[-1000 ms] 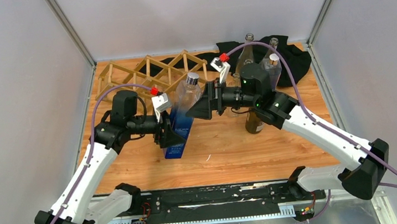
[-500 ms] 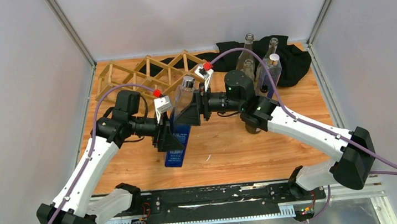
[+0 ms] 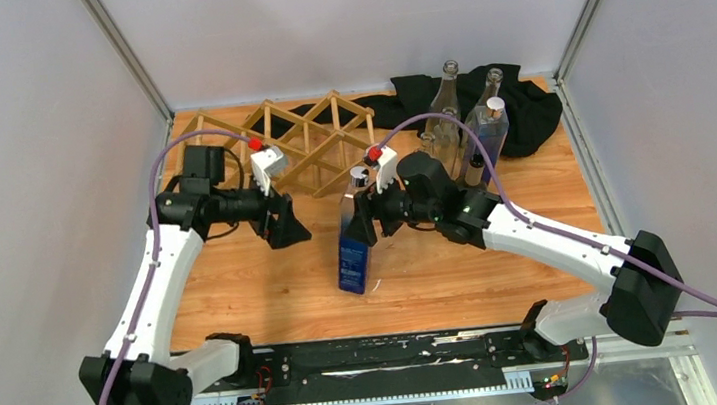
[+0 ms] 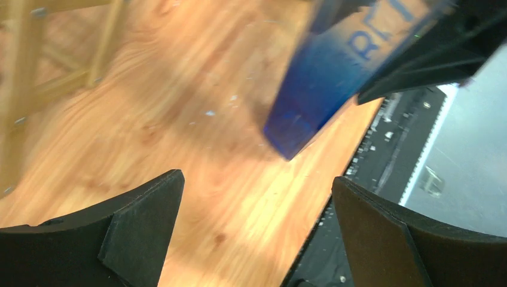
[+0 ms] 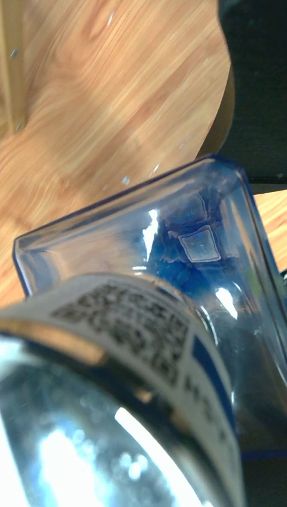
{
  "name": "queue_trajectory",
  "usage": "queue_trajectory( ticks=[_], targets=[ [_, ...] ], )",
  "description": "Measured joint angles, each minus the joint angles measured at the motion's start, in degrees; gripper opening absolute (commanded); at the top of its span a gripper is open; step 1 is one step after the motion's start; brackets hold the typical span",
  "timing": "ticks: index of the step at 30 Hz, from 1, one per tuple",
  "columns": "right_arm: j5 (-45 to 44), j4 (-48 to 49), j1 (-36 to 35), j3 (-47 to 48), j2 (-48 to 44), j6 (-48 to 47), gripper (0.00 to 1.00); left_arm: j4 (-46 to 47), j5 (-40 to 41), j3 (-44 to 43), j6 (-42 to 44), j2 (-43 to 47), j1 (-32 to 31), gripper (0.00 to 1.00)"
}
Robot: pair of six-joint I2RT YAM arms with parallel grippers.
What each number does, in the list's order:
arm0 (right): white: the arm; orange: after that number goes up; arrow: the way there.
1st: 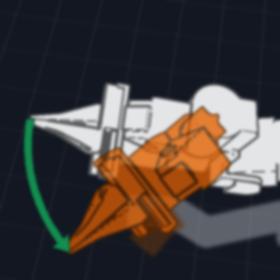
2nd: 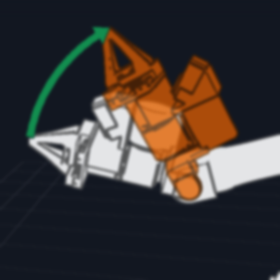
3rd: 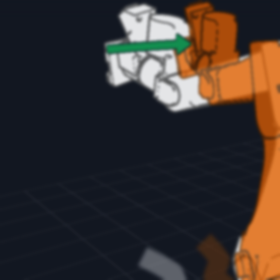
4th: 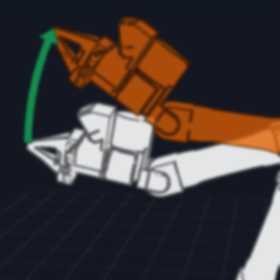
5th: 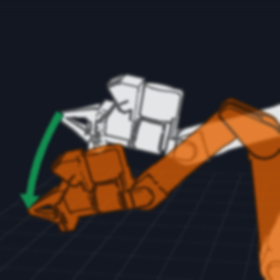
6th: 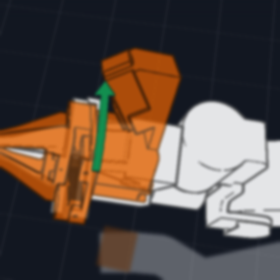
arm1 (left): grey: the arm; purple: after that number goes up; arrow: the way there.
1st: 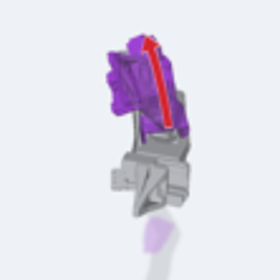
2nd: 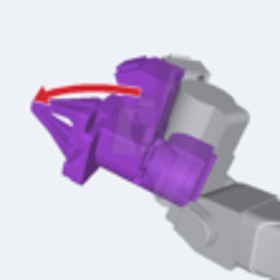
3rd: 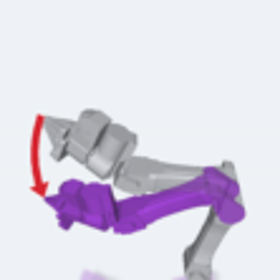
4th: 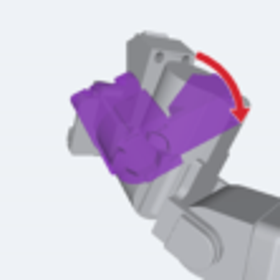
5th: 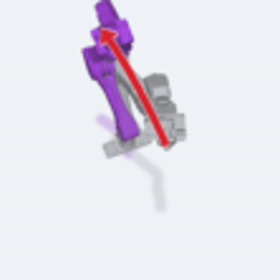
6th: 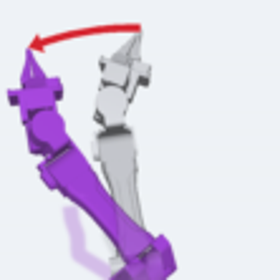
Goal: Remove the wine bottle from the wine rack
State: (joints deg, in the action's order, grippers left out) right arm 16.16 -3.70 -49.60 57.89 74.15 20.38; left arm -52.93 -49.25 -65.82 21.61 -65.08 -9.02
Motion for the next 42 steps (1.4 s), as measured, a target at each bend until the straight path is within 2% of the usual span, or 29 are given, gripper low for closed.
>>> queue_trajectory(
  ticks=[4,10,16,18,21,26,29,37,42],
  targets=[
    [-6.0,-0.9,0.0,-1.9,-0.8,-4.7,0.0,-0.4,4.5,-2.8,0.9,-3.9,5.3,1.0],
    [-14.6,0.9,0.0,-2.5,-1.1,-10.1,0.0,-0.9,11.5,-4.3,2.5,-6.1,7.9,1.0],
    [-21.0,3.0,0.0,-3.2,-1.0,-13.2,0.02,-1.0,15.1,-4.4,4.0,-7.3,11.6,1.0],
    [-21.9,4.1,0.0,-3.3,-0.3,-13.6,0.1,-0.7,16.2,-4.3,4.1,-7.2,12.0,1.0],
    [-22.2,6.1,0.0,-3.7,0.4,-13.6,0.32,1.2,17.6,-3.3,3.7,-6.6,12.2,1.0],
    [-22.4,8.3,0.0,-4.7,0.6,-12.3,0.61,5.6,19.1,-0.4,0.7,-5.6,12.3,1.0],
    [-22.8,8.5,0.0,-4.8,0.6,-11.5,0.85,7.2,20.5,-0.1,-0.7,-5.6,12.3,1.0],
    [-23.6,9.5,0.0,-4.8,-1.6,-9.7,0.9,11.4,25.4,3.1,-2.7,-4.0,12.3,1.0],
    [-23.6,6.8,0.0,-3.0,-3.5,-9.1,0.92,12.8,27.1,3.5,-4.0,-3.0,12.3,1.0]
  ],
)
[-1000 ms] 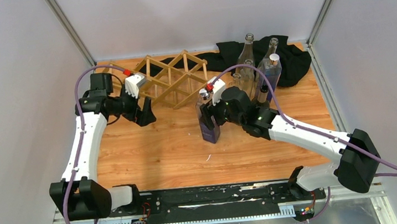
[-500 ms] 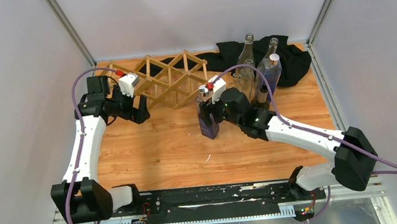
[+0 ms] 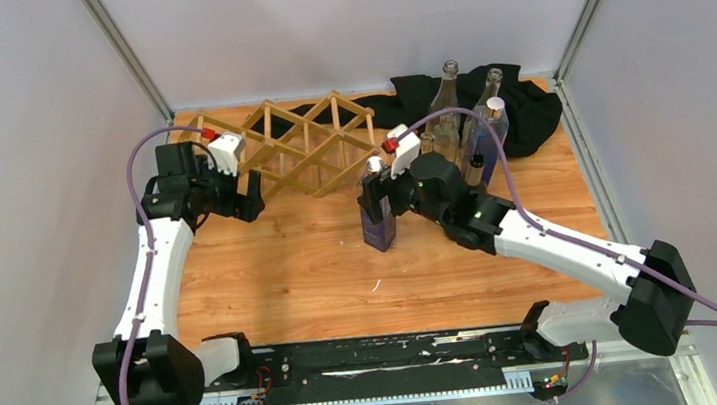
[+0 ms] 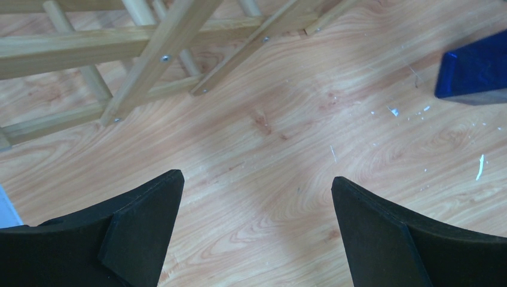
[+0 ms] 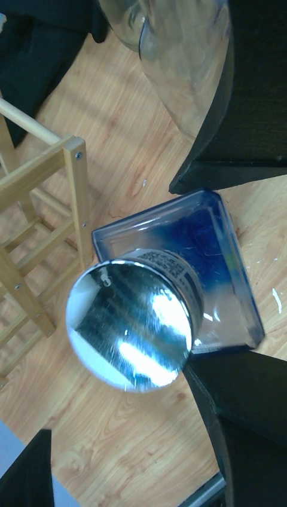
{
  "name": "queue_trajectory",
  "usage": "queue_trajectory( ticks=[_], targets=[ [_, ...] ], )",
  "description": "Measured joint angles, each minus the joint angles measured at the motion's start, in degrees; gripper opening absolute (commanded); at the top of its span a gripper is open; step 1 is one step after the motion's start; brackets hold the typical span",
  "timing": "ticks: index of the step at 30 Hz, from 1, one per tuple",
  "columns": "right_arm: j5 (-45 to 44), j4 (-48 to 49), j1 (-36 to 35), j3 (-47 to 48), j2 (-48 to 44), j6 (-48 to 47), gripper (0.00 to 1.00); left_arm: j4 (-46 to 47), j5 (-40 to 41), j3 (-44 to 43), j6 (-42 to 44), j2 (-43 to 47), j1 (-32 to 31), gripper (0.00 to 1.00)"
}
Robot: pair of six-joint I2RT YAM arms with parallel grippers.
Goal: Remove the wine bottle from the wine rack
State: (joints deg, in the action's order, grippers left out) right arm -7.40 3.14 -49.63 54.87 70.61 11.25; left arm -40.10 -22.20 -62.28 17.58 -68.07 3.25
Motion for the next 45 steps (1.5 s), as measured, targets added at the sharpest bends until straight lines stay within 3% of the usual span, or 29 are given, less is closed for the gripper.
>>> queue_trajectory(
  ticks=[8,14,18,23,33,39,45],
  targets=[
    [-0.5,-9.8,0.0,8.8,-6.3,0.7,0.95,1.5,0.9,0.0,-0.3,0.4,0.0,1.0],
    [-7.8,-16.0,1.1,12.9,-15.4,-0.6,0.96,3.3,1.8,0.6,0.0,1.6,0.0,1.0],
    [-13.6,-20.1,6.2,16.8,-18.5,-1.3,0.97,5.4,2.4,2.2,0.2,2.1,0.0,1.0],
    [-20.3,-24.3,18.3,16.9,-21.7,-0.5,0.98,8.0,3.1,3.9,0.6,2.1,0.0,1.0],
    [-23.2,-24.4,39.8,1.2,-24.1,6.9,0.99,18.9,4.3,12.3,0.4,0.7,0.0,1.0],
    [-31.5,-15.6,42.8,-17.3,-25.1,7.3,1.0,29.9,4.7,20.9,-1.6,0.0,0.1,1.0],
    [-36.1,-8.1,46.8,-23.8,-19.9,9.2,0.99,44.0,4.7,31.2,-6.1,-0.5,0.1,1.0]
  ],
)
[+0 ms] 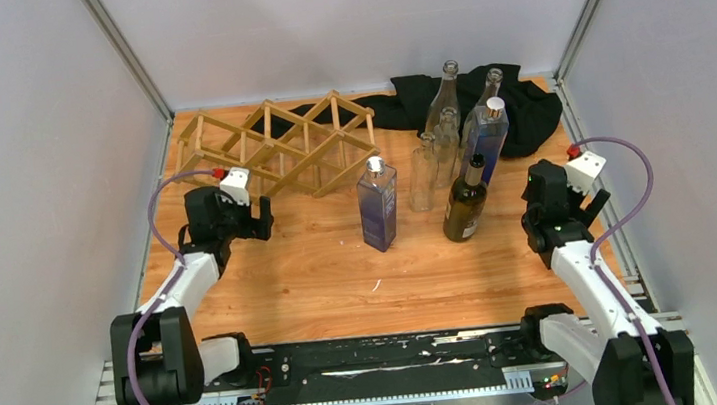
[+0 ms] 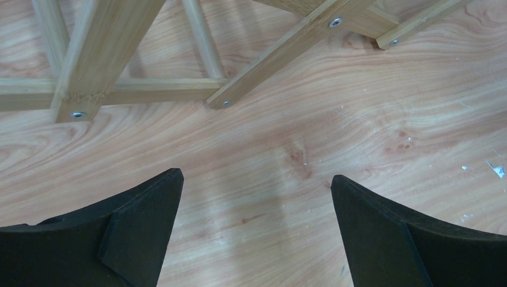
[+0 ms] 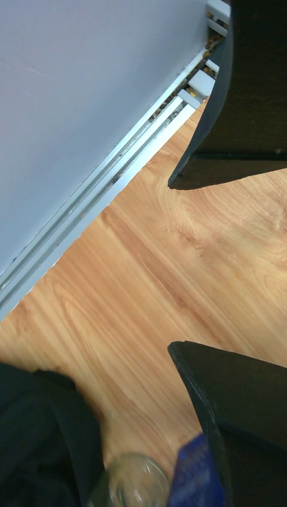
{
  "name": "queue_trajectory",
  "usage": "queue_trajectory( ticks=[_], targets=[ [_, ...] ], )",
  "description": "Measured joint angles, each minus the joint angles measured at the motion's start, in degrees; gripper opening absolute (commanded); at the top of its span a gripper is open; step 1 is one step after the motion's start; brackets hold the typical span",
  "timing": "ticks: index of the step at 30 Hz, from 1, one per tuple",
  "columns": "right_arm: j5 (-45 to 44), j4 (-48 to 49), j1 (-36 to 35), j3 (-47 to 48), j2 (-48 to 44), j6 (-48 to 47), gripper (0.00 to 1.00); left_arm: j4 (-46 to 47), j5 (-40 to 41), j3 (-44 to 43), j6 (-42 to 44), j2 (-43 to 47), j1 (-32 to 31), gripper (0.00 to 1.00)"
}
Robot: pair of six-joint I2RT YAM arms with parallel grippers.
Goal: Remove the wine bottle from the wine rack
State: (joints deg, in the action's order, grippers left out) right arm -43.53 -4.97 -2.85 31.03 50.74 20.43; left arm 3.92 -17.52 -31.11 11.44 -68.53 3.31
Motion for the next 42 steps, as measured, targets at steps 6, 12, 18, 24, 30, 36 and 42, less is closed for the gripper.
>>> queue_trajectory(
  ticks=[6,12,18,24,30,36,42],
  targets=[
    [0.4,12.3,3.6,-9.7,4.7,0.9,0.98,12.9,0.1,4.9,-2.8,-2.3,0.0,1.0],
    [4.7,24.4,3.9,-14.8,8.0,-3.6,0.96,24.5,1.2,11.0,-4.8,-3.0,0.0,1.0],
    [10.9,32.5,4.0,-14.8,13.4,-6.4,0.93,31.4,3.3,11.6,-5.8,-3.1,0.0,1.0],
    [16.2,40.2,4.0,-14.9,18.0,-10.2,0.92,38.3,3.9,13.2,-7.1,-3.6,0.0,1.0],
    [20.1,49.4,4.0,-18.2,19.5,-13.3,0.97,50.0,3.9,20.7,-8.3,-7.6,0.0,1.0],
    [22.3,54.2,4.0,-20.3,19.6,-15.1,0.98,56.8,3.4,21.9,-8.7,-10.6,0.0,1.0],
    [25.5,73.7,0.8,-26.3,31.9,-20.6,1.0,58.8,3.4,21.7,-8.9,-10.7,0.0,1.0]
  ],
)
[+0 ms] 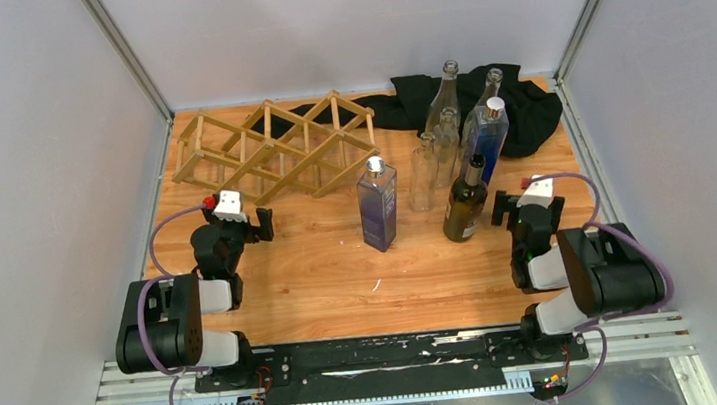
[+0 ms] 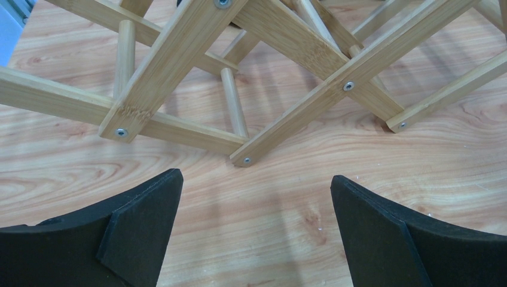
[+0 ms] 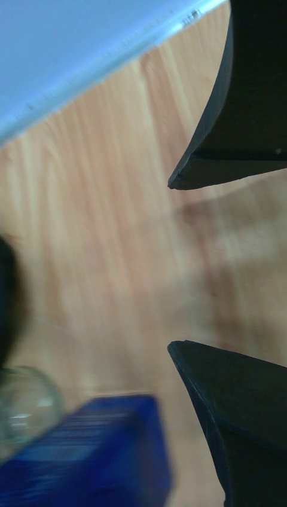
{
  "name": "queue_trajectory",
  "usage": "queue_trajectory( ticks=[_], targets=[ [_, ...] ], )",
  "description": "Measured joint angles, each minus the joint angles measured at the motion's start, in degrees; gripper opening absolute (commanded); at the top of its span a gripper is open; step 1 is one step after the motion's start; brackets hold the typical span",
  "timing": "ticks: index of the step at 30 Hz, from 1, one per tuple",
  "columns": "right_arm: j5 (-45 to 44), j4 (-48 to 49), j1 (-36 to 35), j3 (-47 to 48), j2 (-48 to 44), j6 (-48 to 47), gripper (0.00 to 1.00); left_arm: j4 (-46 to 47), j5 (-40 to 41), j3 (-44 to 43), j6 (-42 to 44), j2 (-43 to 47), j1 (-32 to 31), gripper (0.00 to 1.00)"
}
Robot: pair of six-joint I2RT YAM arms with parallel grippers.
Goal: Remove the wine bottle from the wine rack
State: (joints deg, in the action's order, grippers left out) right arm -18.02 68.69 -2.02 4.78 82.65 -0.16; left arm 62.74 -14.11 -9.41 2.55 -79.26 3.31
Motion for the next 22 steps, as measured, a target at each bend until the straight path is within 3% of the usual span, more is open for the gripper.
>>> queue_trajectory(
  ticks=[4,7,22],
  targets=[
    [-0.7,-7.1,-1.2,3.4,-2.6,-0.9,1.0,0.4,0.0,0.0,0.0,0.0,0.0,1.0],
    [-1.6,-5.9,-1.6,7.0,-2.3,-1.7,1.0,0.6,0.0,0.0,0.0,0.0,0.0,1.0],
    [-3.0,-5.5,-1.8,7.0,-1.3,-2.7,1.0,0.6,0.0,0.0,0.0,0.0,-0.1,1.0]
  ],
)
